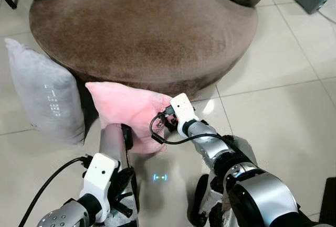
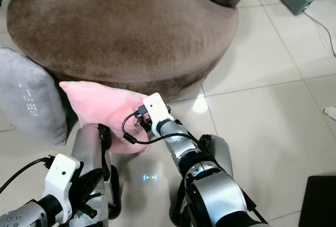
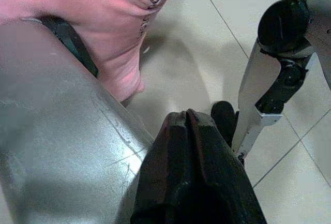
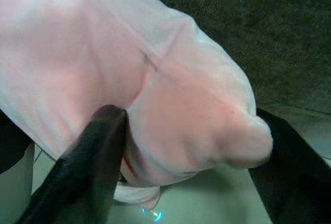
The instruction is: Move the pillow to the sofa from floor
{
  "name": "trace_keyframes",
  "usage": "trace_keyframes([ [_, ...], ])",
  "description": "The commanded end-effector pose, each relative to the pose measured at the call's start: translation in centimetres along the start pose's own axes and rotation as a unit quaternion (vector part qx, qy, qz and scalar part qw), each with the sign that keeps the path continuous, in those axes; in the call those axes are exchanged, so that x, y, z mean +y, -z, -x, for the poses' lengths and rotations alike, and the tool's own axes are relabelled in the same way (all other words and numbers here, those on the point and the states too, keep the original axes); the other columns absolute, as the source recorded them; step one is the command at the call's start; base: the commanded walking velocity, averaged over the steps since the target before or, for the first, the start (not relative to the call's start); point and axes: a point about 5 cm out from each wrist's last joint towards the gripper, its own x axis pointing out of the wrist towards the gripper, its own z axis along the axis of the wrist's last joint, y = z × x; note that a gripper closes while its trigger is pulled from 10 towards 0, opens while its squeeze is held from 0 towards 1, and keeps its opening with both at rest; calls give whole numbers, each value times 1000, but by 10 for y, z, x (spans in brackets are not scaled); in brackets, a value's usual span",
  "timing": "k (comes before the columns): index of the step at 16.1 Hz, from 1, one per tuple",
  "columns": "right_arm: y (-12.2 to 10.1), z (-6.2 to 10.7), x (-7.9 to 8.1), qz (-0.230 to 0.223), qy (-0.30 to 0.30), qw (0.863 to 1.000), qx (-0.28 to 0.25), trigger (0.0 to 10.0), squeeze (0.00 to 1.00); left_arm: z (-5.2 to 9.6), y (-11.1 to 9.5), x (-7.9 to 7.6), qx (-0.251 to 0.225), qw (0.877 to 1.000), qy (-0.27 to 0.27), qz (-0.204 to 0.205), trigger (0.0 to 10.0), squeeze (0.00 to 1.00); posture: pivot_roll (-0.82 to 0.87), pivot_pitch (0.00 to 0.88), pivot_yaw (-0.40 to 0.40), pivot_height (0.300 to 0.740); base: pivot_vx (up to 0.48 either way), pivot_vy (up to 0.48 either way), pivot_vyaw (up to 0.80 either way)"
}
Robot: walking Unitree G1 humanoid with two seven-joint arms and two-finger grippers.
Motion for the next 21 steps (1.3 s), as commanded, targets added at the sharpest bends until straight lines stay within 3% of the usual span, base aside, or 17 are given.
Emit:
trace_keyframes([
  [1,14,3,5,-5,0,1000,24,0,0,5,2,-2,8,1000,0,4,10000,0,386,390,-48,468,0,0,0],
  [21,13,5,-5,-27,30,999,12,0,0,-11,-2,1,-7,1000,3,-5,10000,0,355,356,-49,468,0,0,0],
])
